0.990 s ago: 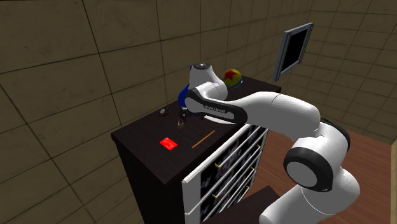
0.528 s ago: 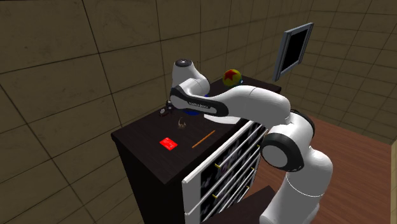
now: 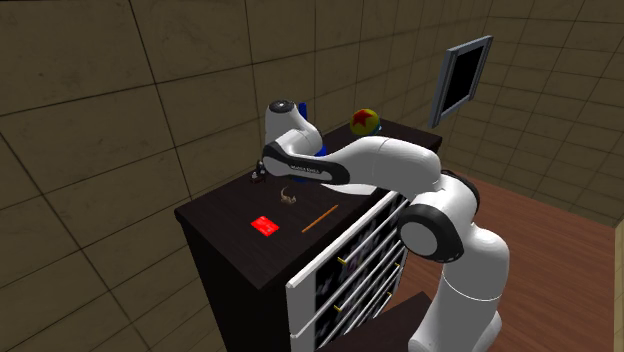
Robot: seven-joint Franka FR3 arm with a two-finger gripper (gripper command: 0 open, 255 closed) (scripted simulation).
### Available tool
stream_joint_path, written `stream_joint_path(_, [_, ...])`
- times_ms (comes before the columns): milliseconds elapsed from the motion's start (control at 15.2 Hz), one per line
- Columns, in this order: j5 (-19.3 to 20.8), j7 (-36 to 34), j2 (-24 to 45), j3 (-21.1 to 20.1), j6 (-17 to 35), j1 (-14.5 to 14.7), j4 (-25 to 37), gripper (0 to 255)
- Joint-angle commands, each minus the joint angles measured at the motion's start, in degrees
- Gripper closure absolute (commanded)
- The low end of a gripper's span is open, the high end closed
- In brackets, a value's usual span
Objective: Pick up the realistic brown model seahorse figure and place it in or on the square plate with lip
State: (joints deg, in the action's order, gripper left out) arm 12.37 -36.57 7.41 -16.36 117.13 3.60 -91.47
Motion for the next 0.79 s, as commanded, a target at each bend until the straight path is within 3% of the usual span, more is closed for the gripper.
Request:
stream_joint_path(0, [0.2, -0.2, 0.4, 0.0, 1.0, 0.0, -0.6, 0])
stream_joint_path(462, [0.2, -0.2, 0.4, 0.0, 1.0, 0.0, -0.6, 0])
stream_joint_path(528, [0.2, -0.2, 0.4, 0.0, 1.0, 0.0, -0.6, 255])
stream_joint_path(726, [0.2, -0.2, 0.4, 0.0, 1.0, 0.0, -0.6, 255])
